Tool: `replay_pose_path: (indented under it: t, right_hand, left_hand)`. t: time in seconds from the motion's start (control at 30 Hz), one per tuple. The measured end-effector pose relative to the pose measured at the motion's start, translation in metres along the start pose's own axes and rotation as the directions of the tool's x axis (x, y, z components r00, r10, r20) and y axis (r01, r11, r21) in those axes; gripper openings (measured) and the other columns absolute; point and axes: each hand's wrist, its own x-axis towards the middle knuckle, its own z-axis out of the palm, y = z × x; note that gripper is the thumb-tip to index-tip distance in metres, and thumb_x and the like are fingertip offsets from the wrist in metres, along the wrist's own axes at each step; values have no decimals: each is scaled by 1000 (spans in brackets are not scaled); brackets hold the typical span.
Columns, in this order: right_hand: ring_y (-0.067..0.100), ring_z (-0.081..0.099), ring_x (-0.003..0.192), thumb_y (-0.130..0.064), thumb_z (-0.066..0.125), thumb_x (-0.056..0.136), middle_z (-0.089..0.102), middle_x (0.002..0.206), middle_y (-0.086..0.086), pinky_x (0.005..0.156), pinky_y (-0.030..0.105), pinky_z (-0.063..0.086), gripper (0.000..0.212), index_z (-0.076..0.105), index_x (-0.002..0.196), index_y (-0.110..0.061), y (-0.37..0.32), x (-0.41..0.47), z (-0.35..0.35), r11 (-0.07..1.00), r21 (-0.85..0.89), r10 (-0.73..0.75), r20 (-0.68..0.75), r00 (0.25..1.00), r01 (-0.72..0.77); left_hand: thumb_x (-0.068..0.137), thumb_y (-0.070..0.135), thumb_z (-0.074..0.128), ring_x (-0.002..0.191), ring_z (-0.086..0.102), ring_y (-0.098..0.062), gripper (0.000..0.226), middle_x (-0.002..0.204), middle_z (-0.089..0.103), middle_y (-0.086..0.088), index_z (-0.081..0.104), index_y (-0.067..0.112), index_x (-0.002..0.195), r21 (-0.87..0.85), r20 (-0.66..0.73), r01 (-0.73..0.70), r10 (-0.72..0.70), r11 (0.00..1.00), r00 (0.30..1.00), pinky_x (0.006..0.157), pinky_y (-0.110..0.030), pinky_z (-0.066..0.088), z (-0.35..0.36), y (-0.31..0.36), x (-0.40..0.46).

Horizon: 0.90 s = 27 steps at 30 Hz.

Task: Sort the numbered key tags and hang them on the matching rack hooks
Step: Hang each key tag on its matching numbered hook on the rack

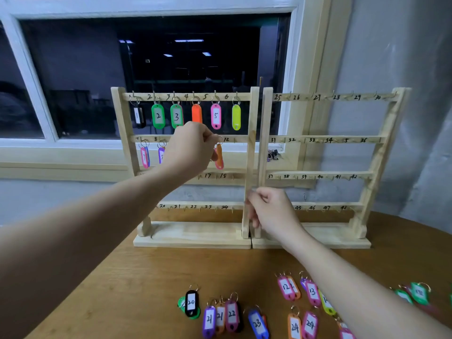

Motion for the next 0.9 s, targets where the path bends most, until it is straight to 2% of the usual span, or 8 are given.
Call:
replay_pose_path:
  t: [0.17,0.33,0.47,0.63,0.7,0.77,0.83,0.9]
  right_hand:
    - [13,52,42,-23,52,105,63,57,4,45,18,41,34,67,81,-4,25,-12,-20,999,24,38,-6,999,-38]
    - [10,51,43,-21,53,104,62,54,1,50,20,42,35,67,76,-7,41,-20,-29,1000,-27,-3,12,1000,3]
    - [11,51,49,-32,54,103,60,54,4,57,32,43,40,64,69,-14,63,-35,-41,954,-283,-86,70,994,102]
    - [13,45,52,-48,53,100,47,52,-2,53,32,33,45,59,70,-16,87,-60,-65,795,-602,12,138,990,75]
    - [9,51,60,-52,52,99,54,58,-9,57,30,37,37,64,77,-24,88,-70,-72,699,-711,51,151,987,73]
    - [8,54,72,-58,53,97,56,70,-12,69,30,42,33,65,84,-30,90,-76,-74,641,-763,66,169,983,88]
    - [8,53,81,-66,56,91,53,78,-16,76,32,45,34,65,89,-33,92,-78,-71,639,-764,91,188,978,87]
    - [13,54,96,-74,59,84,53,93,-14,84,34,47,43,67,99,-35,95,-80,-65,634,-768,105,203,974,92]
  left_hand:
    - [101,22,50,35,52,-8,37,61,70,3,68,8,71,114,-51,17,-11,993,999,45,-28,52,6,-2,2]
    - [99,19,52,45,59,-20,34,62,70,-2,70,6,72,144,-20,32,-30,989,999,51,-39,58,6,-9,1]
    - [98,19,53,40,55,-9,35,62,70,-1,69,5,70,125,-4,22,-22,992,1000,50,-34,55,3,-11,-9]
    - [99,31,50,62,63,-23,22,74,69,0,64,17,90,310,-15,-109,120,945,993,58,-37,57,21,-13,-49]
    - [99,31,50,68,64,-23,17,79,69,2,63,21,96,318,94,-199,178,927,980,61,-37,57,39,-11,-75]
    - [98,31,53,76,65,-21,14,89,71,3,64,24,104,228,340,-262,176,938,924,66,-33,55,63,-11,-98]
    - [97,31,60,84,62,-16,23,108,72,0,63,23,118,128,631,-238,106,963,769,72,-26,49,89,-11,-120]
    - [96,34,65,97,60,-17,39,123,66,-2,56,20,131,72,794,-143,30,987,607,82,-26,47,115,-11,-140]
